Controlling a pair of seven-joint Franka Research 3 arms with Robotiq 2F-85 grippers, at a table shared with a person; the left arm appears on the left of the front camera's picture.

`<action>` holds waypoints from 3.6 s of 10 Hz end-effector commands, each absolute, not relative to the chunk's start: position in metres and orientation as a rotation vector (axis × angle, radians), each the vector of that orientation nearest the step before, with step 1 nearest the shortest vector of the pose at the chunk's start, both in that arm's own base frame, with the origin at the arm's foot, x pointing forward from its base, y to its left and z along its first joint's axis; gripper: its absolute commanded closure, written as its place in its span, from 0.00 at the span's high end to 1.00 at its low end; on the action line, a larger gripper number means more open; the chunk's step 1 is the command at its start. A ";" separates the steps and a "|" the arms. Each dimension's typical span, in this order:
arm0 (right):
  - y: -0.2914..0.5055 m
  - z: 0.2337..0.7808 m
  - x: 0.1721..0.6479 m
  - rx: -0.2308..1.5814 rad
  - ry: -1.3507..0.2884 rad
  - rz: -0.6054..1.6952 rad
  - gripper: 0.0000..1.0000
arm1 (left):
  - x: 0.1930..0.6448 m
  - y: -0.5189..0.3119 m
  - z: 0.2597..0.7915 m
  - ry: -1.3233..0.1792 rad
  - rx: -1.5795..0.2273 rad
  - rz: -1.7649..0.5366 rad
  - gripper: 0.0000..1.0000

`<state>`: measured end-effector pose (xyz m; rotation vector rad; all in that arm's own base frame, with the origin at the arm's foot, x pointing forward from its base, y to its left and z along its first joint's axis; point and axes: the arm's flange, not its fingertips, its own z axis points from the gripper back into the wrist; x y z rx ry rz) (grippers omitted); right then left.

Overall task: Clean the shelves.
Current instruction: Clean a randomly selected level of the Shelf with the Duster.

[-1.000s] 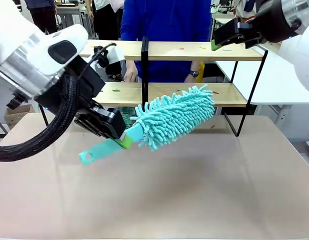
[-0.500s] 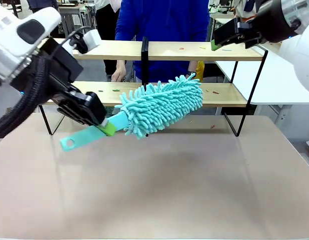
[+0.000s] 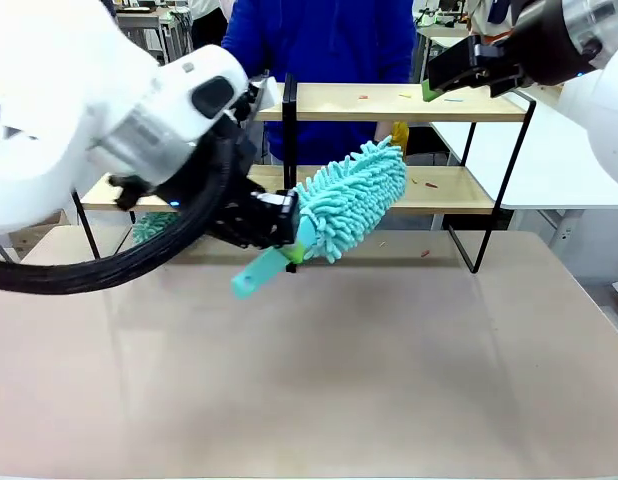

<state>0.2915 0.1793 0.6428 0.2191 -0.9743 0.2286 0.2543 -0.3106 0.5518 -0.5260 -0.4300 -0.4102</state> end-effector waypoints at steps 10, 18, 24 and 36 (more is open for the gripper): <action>0.180 0.643 0.292 0.225 -0.973 0.224 1.00 | 0.408 -0.444 0.508 -0.579 -0.269 -0.007 0.12; 0.180 0.643 0.292 0.225 -0.973 0.224 1.00 | 0.415 -0.473 0.486 -0.439 -0.477 -0.211 0.12; 0.180 0.643 0.292 0.225 -0.973 0.224 1.00 | 0.419 -0.491 0.481 -0.211 -0.526 -0.411 0.12; 0.180 0.643 0.292 0.225 -0.973 0.224 1.00 | 0.280 -0.297 0.574 0.148 -0.575 -0.900 0.12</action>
